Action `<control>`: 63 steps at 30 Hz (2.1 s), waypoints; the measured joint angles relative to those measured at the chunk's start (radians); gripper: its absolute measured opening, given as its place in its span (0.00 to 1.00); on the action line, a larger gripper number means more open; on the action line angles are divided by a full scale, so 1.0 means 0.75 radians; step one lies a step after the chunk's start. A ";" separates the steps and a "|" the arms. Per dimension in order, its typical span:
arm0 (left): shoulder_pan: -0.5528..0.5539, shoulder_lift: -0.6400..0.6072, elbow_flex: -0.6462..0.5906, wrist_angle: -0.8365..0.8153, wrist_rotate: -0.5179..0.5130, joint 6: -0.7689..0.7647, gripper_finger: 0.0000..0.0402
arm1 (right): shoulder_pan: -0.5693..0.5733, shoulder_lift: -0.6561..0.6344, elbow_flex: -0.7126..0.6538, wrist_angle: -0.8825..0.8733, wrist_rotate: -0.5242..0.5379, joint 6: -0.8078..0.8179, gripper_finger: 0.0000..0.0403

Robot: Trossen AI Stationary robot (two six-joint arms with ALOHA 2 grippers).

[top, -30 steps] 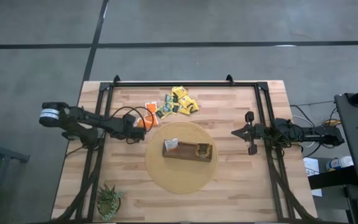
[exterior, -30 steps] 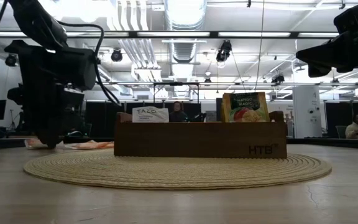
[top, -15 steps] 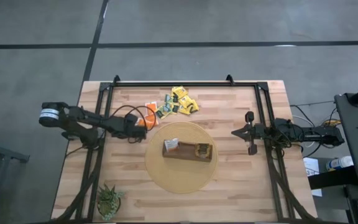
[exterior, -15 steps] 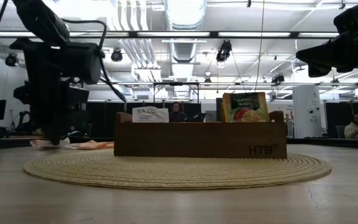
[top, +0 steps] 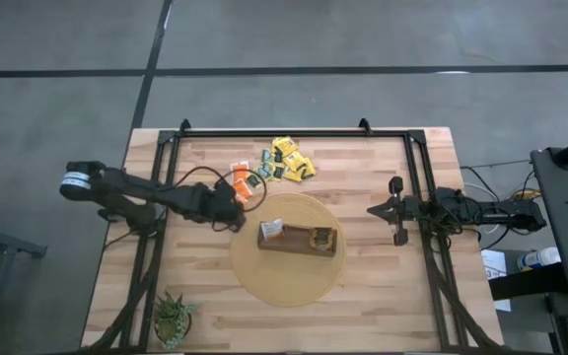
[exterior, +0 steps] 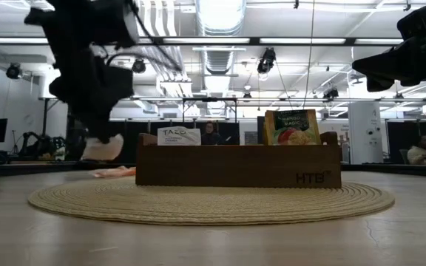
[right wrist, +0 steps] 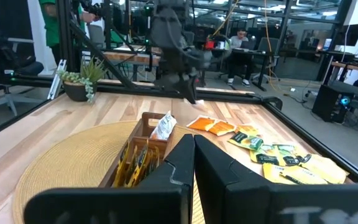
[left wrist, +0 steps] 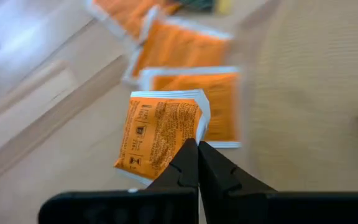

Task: Pick & Place Tea
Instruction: Put the white and orange tea bag into the wooden organizer

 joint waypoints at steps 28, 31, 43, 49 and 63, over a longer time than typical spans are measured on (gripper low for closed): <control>-0.482 0.022 0.184 0.551 0.012 0.549 0.00 | 0.000 0.000 0.000 0.000 0.000 0.000 0.02; -0.456 0.053 0.184 0.635 0.115 0.603 0.00 | 0.000 0.000 0.000 0.000 0.000 0.001 0.02; -0.322 0.151 0.182 0.674 0.292 0.626 0.00 | 0.000 0.001 0.000 0.000 0.000 0.000 0.02; -0.263 0.209 0.183 0.668 0.370 0.609 0.00 | 0.000 0.001 0.000 0.000 0.000 0.000 0.02; -0.202 0.214 0.186 0.666 0.232 0.603 0.00 | 0.000 0.001 0.000 0.000 0.000 0.000 0.02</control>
